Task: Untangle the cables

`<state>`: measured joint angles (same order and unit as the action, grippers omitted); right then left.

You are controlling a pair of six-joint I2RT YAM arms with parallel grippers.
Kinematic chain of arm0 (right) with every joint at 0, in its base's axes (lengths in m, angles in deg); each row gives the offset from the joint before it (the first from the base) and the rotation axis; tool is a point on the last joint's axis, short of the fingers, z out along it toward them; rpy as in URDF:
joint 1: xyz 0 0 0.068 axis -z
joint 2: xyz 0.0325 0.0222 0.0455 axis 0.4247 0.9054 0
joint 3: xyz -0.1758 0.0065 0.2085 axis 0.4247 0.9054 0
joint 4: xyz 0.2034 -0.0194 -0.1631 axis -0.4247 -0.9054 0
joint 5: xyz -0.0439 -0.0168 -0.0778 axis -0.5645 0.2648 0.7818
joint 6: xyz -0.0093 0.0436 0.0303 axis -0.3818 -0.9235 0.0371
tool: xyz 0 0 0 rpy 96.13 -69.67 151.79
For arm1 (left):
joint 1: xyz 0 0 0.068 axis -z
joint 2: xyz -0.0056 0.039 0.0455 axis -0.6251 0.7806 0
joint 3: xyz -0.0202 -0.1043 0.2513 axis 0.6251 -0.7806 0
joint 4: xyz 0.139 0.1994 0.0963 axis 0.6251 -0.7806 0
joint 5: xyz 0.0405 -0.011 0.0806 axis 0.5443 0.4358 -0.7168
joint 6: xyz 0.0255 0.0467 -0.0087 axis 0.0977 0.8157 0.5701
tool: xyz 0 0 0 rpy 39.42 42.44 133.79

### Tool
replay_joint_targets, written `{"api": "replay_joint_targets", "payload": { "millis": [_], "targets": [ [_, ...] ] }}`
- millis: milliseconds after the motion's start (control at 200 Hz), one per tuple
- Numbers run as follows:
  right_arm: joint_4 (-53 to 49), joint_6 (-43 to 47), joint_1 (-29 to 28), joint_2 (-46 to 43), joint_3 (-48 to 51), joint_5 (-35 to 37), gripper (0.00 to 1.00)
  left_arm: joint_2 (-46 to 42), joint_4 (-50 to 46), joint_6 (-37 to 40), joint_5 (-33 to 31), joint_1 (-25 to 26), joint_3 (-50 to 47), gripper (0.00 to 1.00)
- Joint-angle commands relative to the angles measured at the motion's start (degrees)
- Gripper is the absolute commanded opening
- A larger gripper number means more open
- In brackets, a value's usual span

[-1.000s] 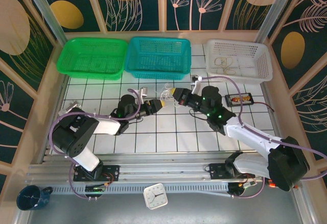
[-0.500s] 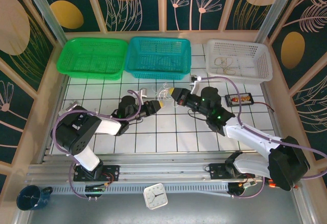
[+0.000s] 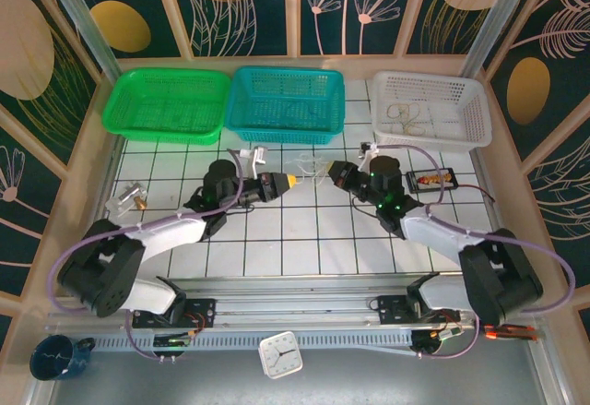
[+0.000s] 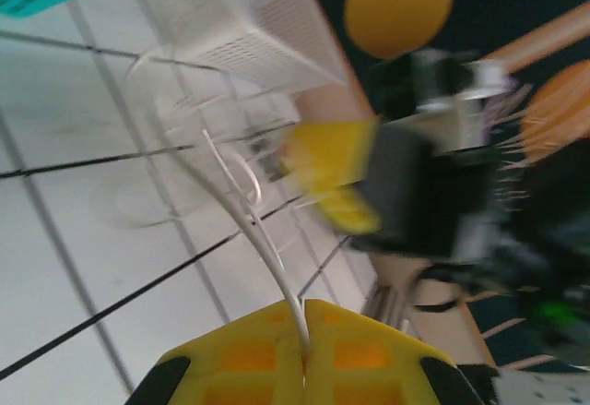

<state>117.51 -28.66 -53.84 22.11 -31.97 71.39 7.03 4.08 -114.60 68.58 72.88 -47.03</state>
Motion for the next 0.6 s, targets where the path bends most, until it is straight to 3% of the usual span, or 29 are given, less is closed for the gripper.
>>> {"api": "replay_joint_targets", "payload": {
  "millis": [0, 125, 205, 460, 595],
  "targets": [
    [3.11, 2.33, -0.04, 2.40, 0.98, -2.06, 0.10, -3.41, -4.82, 1.58, 5.26, 0.09, 3.30, 0.00],
    [2.66, 3.18, -0.76, 2.70, 1.76, -1.69, 0.40, -3.84, -3.18, -2.48, 6.93, 0.08, 6.29, 0.00],
    [1.06, 4.29, -1.20, 1.03, 2.11, -0.68, 0.50, -3.45, -2.49, -5.05, 7.06, 0.09, 7.81, 0.00],
    [-8.16, 10.11, -3.15, -10.40, 1.79, 5.17, 0.61, -3.73, -2.08, -10.25, 5.48, 0.09, 9.28, 0.00],
    [-7.38, 13.38, -5.13, -16.24, 2.13, 7.13, 0.64, -3.30, -1.25, -12.11, 4.45, 0.08, 9.62, 0.00]
  ]
}}
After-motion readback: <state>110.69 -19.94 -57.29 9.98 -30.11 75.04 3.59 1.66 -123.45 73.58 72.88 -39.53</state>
